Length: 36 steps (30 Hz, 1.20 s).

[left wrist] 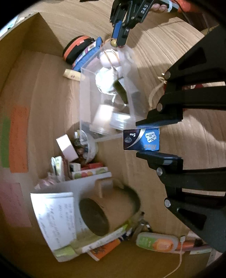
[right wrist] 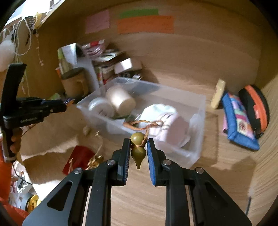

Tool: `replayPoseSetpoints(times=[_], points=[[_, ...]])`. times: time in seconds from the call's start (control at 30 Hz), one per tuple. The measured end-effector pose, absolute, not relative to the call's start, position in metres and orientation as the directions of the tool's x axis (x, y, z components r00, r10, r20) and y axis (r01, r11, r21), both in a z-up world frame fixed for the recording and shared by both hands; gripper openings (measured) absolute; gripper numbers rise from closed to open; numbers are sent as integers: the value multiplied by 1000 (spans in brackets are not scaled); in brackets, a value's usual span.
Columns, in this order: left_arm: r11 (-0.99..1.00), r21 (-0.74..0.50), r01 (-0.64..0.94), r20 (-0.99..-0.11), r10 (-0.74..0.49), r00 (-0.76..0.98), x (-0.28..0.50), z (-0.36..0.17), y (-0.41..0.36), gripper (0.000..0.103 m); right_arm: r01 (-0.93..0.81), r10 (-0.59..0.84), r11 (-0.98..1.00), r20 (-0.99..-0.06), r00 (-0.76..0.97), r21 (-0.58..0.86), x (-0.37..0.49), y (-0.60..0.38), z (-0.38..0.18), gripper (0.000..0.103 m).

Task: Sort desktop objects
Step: 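Carry the blue box with the left tool while the right tool carries the green gourd charm into the bin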

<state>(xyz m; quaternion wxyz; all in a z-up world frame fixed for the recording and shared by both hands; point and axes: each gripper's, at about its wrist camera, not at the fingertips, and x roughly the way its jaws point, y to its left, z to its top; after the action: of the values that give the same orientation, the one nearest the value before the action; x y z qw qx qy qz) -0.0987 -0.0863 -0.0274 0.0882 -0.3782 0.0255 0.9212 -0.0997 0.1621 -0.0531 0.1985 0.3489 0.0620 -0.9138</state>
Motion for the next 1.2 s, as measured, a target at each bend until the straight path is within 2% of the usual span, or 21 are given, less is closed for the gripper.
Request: replayPoseSetpoints(times=[0.3, 0.67, 0.87, 1.2], points=[[-970, -33, -240, -691, 196, -696, -127, -12, -59, 26, 397, -302, -918, -640, -706, -4, -128, 169, -39, 17], [-939, -32, -342, -732, 255, -632, -167, -27, -4, 26, 423, -309, -906, -654, -691, -20, -167, 153, -44, 17], [-927, -1, -376, -755, 247, -608, -182, -39, 17, 26, 445, -331, -895, -676, -658, 4, -177, 151, -61, 18], [-922, 9, -388, -783, 235, -576, -199, -56, 24, 26, 431, -290, -901, -667, -686, -51, -180, 152, -66, 18]])
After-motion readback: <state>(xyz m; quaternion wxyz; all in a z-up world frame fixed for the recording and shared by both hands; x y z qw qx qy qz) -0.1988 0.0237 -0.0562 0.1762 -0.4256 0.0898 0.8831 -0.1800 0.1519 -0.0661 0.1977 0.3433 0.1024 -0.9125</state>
